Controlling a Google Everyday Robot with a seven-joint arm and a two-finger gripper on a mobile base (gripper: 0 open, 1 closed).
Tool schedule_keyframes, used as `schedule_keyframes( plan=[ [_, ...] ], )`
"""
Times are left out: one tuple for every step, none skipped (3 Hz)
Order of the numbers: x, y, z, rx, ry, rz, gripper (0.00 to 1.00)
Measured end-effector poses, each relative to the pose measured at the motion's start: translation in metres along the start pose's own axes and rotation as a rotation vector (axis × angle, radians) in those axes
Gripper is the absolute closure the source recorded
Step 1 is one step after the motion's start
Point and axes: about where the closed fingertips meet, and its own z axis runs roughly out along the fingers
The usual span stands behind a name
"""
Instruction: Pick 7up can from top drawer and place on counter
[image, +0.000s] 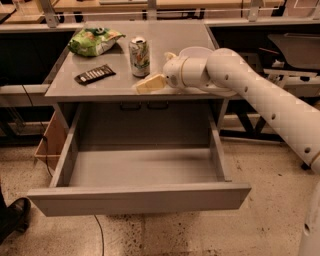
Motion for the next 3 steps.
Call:
schedule_keyframes(
  plan=[
    [-0.030, 0.016, -0.041, -0.016, 0.039, -0.092, 0.00],
    [-0.076, 0.028, -0.089, -0.007, 0.051, -0.179, 0.00],
    [-0.099, 0.035, -0.134, 0.025, 0.037, -0.211, 0.00]
  ],
)
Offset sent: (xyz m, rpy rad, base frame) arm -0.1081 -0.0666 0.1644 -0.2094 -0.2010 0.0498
